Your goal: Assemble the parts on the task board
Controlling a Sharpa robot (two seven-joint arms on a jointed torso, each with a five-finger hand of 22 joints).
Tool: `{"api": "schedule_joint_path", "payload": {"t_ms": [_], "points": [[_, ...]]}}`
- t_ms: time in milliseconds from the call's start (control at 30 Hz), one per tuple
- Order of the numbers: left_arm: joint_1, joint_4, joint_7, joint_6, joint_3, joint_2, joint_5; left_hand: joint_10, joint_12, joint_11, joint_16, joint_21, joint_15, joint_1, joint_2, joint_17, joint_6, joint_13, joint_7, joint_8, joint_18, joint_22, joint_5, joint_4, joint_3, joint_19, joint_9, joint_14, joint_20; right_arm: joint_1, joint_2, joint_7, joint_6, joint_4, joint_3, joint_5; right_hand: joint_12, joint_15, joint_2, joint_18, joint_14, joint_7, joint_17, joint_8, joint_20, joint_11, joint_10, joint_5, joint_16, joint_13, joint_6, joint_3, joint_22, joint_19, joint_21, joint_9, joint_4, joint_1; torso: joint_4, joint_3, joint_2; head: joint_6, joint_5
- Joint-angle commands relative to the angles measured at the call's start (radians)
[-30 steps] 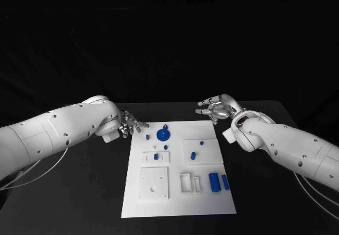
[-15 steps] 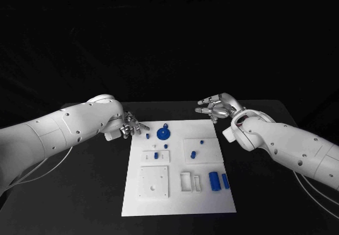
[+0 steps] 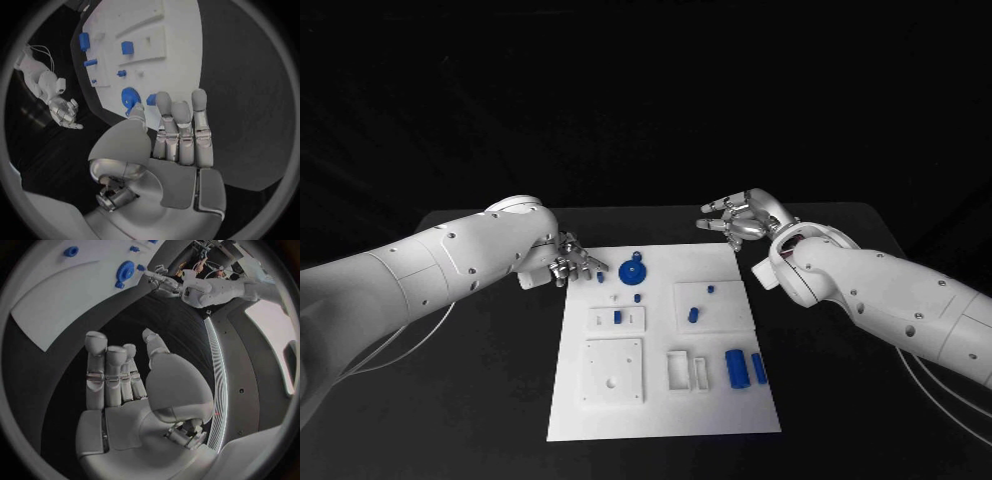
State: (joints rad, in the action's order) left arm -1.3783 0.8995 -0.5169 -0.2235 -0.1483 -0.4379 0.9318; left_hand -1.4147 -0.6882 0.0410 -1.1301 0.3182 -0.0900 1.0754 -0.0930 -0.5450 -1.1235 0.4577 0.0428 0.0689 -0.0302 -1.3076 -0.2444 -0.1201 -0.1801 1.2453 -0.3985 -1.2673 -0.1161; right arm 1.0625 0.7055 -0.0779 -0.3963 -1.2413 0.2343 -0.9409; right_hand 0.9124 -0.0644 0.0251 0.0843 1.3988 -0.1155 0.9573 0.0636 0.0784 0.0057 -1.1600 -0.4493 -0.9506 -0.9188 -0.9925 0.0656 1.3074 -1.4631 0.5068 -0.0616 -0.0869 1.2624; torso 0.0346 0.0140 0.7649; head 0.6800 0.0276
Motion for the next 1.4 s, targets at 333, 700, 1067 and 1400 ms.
{"api": "schedule_joint_path", "payload": {"t_ms": [333, 700, 1067, 1400], "points": [[0.005, -0.017, 0.020, -0.034, -0.002, 0.018, -0.006, 0.009, -0.005, -0.002, -0.009, -0.004, 0.000, 0.002, -0.017, 0.004, 0.007, -0.003, 0.004, 0.000, 0.014, -0.019, -0.011, 0.014, -0.001, -0.003, 0.027, 0.010, 0.009, 0.000, -0.001, -0.009, 0.008, -0.003, 0.001, -0.001, 0.005, 0.002, -0.003, 0.015, -0.003, -0.001, 0.001, -0.002, 0.002, 0.001, 0.004, -0.006, -0.006, 0.000, 0.000, 0.000, 0.059, -0.009, 0.004, -0.001, 0.001, -0.007, 0.0012, 0.0007, -0.002, 0.003, 0.001], [0.009, -0.028, 0.031, -0.029, -0.003, 0.026, -0.009, 0.009, -0.006, -0.003, -0.011, -0.002, 0.000, 0.033, -0.053, 0.007, 0.005, -0.004, 0.005, 0.000, 0.013, -0.019, -0.046, 0.046, 0.022, -0.004, 0.048, 0.010, 0.010, 0.000, -0.003, -0.009, 0.008, -0.002, 0.001, -0.001, 0.005, 0.002, -0.003, 0.015, -0.003, -0.001, 0.001, -0.002, 0.002, 0.001, 0.004, -0.006, -0.006, 0.000, 0.000, 0.000, 0.059, -0.009, 0.004, -0.001, 0.001, -0.007, -0.0003, 0.0009, -0.002, 0.001, 0.001], [0.014, -0.039, 0.041, -0.012, -0.003, 0.031, -0.014, 0.006, -0.006, -0.002, -0.013, -0.001, 0.001, 0.063, -0.073, 0.007, 0.000, -0.005, 0.003, 0.000, 0.011, -0.019, -0.069, 0.073, 0.032, -0.004, 0.060, 0.009, 0.011, 0.000, -0.003, -0.008, 0.009, -0.003, 0.001, -0.002, 0.005, 0.001, -0.003, 0.014, -0.002, -0.001, 0.002, -0.001, 0.003, 0.001, 0.004, -0.006, -0.006, 0.000, -0.002, -0.002, 0.059, -0.009, 0.007, -0.001, 0.000, -0.006, 0.0016, 0.0018, -0.002, 0.003, 0.005], [0.015, -0.041, 0.046, -0.013, -0.003, 0.030, -0.025, 0.002, -0.005, -0.002, -0.014, 0.002, 0.001, 0.097, -0.093, 0.008, -0.007, -0.006, 0.001, 0.001, 0.010, -0.020, -0.061, 0.090, 0.042, -0.005, 0.066, 0.009, 0.012, 0.000, -0.004, -0.008, 0.010, -0.001, 0.001, -0.002, 0.006, 0.001, -0.003, 0.014, -0.002, -0.001, 0.003, -0.001, 0.003, 0.000, 0.003, -0.006, -0.007, -0.001, -0.002, -0.002, 0.060, -0.009, 0.008, -0.001, 0.000, -0.006, 0.0007, 0.0015, -0.002, 0.004, 0.005]]}}
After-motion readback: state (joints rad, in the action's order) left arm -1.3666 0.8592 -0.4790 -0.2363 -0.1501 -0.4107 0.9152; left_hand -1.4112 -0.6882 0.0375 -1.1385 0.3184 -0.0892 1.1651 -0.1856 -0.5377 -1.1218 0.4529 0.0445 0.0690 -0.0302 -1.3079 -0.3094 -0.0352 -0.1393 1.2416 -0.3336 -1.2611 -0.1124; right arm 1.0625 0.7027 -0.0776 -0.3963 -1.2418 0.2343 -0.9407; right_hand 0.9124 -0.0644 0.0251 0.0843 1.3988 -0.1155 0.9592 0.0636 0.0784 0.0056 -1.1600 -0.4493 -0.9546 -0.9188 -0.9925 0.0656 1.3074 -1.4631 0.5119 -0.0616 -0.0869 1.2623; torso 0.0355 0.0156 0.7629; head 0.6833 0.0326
